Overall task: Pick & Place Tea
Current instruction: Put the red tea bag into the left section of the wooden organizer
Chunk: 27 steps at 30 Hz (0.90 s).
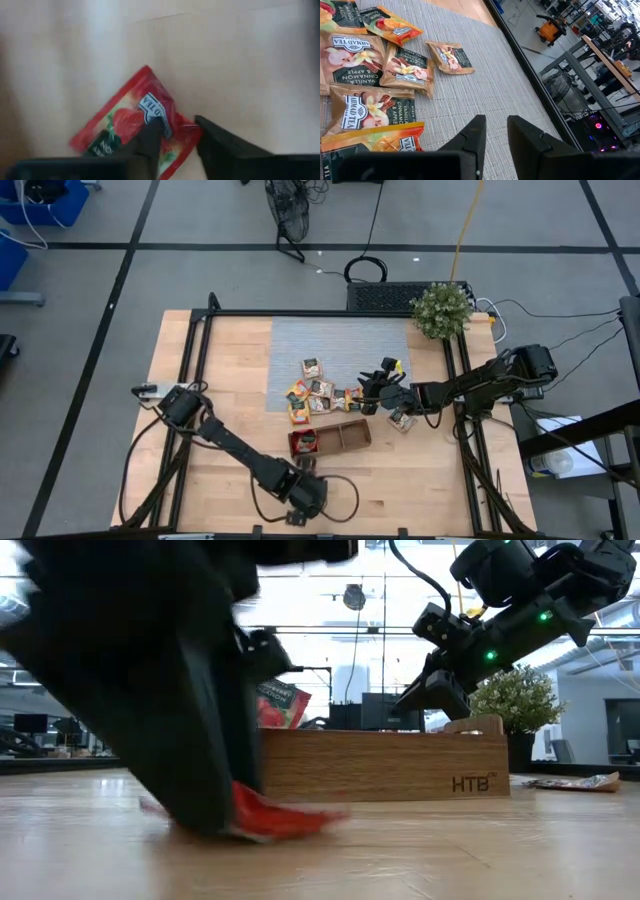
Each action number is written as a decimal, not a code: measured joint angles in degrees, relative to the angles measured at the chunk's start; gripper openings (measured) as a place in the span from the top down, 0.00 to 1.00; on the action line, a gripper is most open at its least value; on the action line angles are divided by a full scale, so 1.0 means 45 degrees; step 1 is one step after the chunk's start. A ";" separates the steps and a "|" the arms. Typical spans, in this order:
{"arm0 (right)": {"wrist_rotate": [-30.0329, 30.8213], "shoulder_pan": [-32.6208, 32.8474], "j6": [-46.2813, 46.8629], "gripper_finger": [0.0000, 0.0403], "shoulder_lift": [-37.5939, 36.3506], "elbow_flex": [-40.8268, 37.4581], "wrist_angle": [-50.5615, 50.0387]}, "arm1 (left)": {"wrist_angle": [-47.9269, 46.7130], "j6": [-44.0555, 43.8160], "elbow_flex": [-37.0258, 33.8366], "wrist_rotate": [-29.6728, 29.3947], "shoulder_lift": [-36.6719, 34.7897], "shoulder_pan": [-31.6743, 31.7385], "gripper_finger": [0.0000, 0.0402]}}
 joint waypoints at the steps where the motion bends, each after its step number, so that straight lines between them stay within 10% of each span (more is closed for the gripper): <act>1: 0.0000 0.0000 0.0000 0.83 0.0000 0.0000 0.0002 | -0.0200 0.0241 0.0278 0.0262 -0.0050 -0.0051 0.80; 4: 0.0000 0.0000 0.0002 0.83 0.0000 0.0000 0.0003 | -0.1446 0.0613 0.1307 0.0339 -0.0276 -0.0120 0.96; 14: -0.0053 0.0005 0.0047 0.83 0.0000 0.0000 0.0002 | -0.3164 0.2147 0.0855 -0.2604 -0.3090 -0.0454 0.98; 27: -0.0379 0.0005 0.0044 0.83 0.0000 0.0000 0.0015 | 0.8599 0.1667 -0.9648 -0.2463 -1.0313 0.1587 0.98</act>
